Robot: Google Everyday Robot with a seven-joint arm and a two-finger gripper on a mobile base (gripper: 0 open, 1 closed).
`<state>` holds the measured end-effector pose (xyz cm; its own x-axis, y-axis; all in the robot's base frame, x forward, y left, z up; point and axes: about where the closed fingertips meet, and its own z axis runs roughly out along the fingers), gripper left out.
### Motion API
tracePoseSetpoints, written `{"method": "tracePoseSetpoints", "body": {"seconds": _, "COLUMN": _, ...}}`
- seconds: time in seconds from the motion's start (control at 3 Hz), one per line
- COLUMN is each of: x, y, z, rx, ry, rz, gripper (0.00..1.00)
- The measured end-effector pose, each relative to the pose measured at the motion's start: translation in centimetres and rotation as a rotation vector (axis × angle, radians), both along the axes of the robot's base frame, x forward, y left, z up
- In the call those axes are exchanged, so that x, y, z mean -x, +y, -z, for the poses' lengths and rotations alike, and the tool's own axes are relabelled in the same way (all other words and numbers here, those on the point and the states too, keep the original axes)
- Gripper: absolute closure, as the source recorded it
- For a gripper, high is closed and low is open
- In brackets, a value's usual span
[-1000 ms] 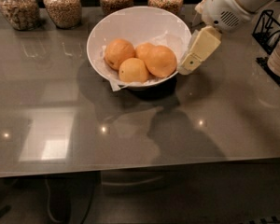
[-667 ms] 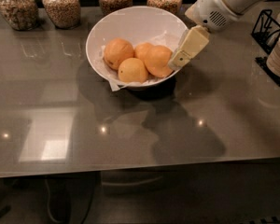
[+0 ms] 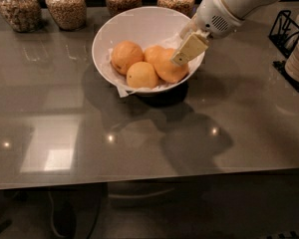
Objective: Pick orange from white bowl
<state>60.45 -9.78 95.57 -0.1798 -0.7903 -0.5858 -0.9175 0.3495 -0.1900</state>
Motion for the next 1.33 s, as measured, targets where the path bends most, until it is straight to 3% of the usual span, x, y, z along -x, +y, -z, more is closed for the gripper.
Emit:
{"method": "tracePoseSetpoints", "body": {"seconds": 0.33, "x": -0.2, "y": 0.4, "z": 0.9, "rx": -0.007, "ry": 0.026, "rz": -0.006, "gripper": 0.35}}
{"method": "tracePoseSetpoints", "body": {"seconds": 0.67, "x": -0.2, "y": 0.7, "z": 1.8, "rx": -0.011, "ry": 0.048, "rz": -0.008, "gripper": 0.24}}
{"method": "tracePoseSetpoints", "body": {"seconds": 1.33, "x": -0.8, "y": 0.9, "z": 3.6, "rx": -0.001, "ry": 0.081, "rz": -0.004, "gripper": 0.25}}
